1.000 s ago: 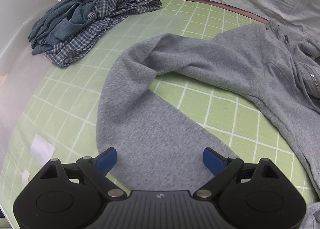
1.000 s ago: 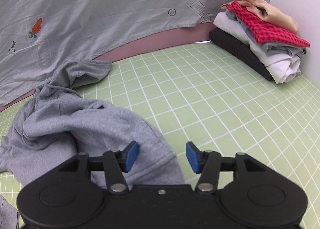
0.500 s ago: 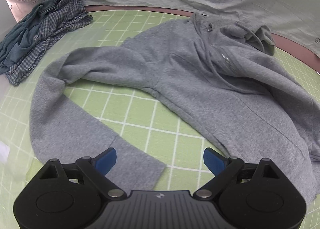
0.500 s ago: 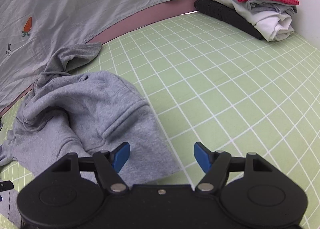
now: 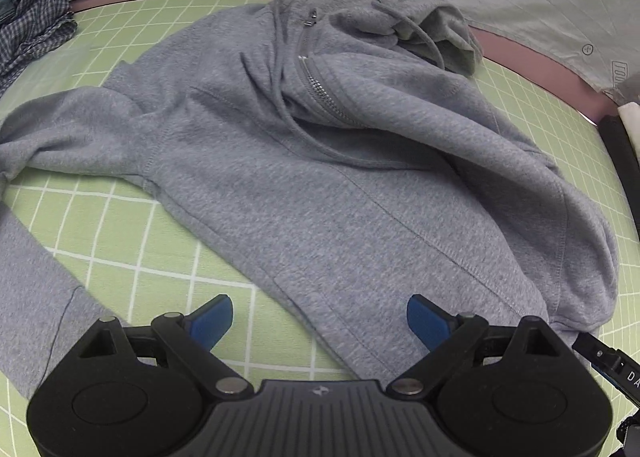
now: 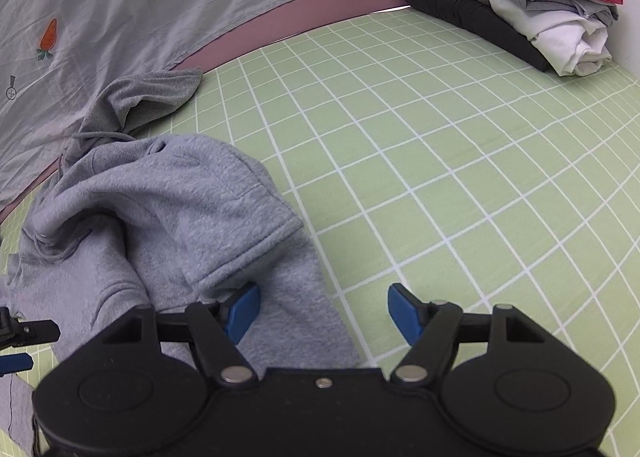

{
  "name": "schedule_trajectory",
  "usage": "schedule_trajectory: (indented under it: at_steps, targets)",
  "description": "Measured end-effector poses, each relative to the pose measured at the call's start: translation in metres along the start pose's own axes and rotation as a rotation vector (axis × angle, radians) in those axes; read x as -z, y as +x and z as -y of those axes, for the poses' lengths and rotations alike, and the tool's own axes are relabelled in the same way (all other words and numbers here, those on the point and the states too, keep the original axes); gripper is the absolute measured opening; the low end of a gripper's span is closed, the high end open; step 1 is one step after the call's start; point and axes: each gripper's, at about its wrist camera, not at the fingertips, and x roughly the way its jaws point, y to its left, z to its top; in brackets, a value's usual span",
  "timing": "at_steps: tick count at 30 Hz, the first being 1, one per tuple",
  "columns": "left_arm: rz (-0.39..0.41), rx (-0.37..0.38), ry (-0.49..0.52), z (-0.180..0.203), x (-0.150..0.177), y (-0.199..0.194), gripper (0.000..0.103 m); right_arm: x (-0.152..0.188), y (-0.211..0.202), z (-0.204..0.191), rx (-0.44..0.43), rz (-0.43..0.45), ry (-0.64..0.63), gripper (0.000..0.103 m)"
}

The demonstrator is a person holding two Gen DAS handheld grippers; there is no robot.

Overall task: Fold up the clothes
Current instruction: 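Release the hoodie with both grippers, leaving it spread on the mat, then grasp the hoodie hem with the left gripper and pull it straight while the right gripper grasps the sleeve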

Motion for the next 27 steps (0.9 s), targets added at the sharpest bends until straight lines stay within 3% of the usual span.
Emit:
schedule_trajectory:
  at_steps: [4, 7, 9, 11, 13, 17, 19, 24, 27]
  targets:
    - [-0.031, -0.018, -0.013, 0.004, 0.0, 0.009, 0.092, -0.001, 0.003, 0.002, -0.003, -0.01, 0.006, 0.071]
    - [-0.021, -0.037, -0.013, 0.007, 0.001, 0.01, 0.085, -0.001, 0.005, 0.0, -0.001, -0.015, -0.002, 0.071]
    - [0.002, -0.068, 0.028, 0.012, 0.002, 0.008, 0.07, -0.001, 0.005, -0.001, 0.001, -0.017, -0.006, 0.071]
    - [0.014, -0.067, 0.062, 0.015, 0.002, 0.006, 0.033, -0.001, 0.006, -0.002, 0.001, -0.017, -0.011, 0.071]
    - [0.02, -0.052, 0.084, 0.016, 0.003, 0.004, 0.017, -0.001, 0.006, -0.002, -0.002, -0.016, -0.015, 0.07]
    - [0.04, -0.055, 0.089, 0.006, 0.004, -0.005, 0.012, -0.001, 0.003, -0.003, -0.024, -0.016, -0.025, 0.057]
    - [0.071, -0.063, 0.079, -0.006, 0.0, -0.016, 0.012, -0.002, -0.001, -0.004, -0.027, -0.009, -0.039, 0.055]
    - [0.176, -0.217, 0.032, -0.058, -0.012, -0.042, 0.011, -0.004, -0.011, -0.001, -0.045, 0.009, -0.042, 0.055]
    - [0.168, -0.286, -0.092, -0.096, -0.017, -0.039, 0.012, -0.003, -0.012, 0.0, -0.052, 0.003, -0.036, 0.055]
